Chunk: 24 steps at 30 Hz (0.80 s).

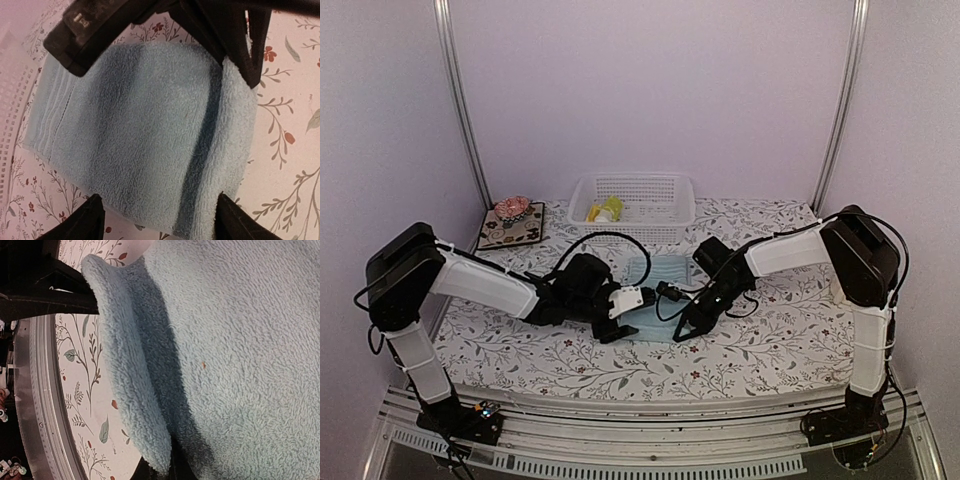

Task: Roll the towels
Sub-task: Roll the towel at the center of the board.

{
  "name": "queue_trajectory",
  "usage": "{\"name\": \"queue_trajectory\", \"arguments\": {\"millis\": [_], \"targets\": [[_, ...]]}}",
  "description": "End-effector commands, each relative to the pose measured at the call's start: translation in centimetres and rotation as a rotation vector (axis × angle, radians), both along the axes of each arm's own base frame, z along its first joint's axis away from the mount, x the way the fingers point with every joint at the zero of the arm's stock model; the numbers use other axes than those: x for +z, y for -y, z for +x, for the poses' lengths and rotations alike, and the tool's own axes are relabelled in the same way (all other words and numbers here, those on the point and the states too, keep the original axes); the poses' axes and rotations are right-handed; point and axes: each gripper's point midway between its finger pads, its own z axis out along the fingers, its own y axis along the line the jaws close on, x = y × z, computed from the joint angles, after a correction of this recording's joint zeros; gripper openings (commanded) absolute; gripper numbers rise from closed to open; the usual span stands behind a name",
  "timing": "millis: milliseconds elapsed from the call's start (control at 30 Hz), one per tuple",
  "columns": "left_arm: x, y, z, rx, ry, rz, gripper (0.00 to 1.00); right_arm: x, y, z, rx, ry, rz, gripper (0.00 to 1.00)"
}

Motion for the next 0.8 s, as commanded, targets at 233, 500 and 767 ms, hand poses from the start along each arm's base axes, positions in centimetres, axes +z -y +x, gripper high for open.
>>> {"name": "queue_trajectory", "arguments": {"millis": [233,500,767], "targets": [[-0.3,0.0,1.7,0.051,-0.061,-0.05,0.75,-2.9,1.5,0.4,-0.021,0.006,-0.107,0.1],[-2.8,-0.3,1.8,0.071,-0.152,0.027,0.73,-2.0,1.2,0.9,-0.023,0.022,-0.095,0.18],[-5.0,-0.5,1.1,0.073,-0.276,0.111,0.69,2.2,1.7,3.1,-0.06,0.195,-0.087,0.46]]}}
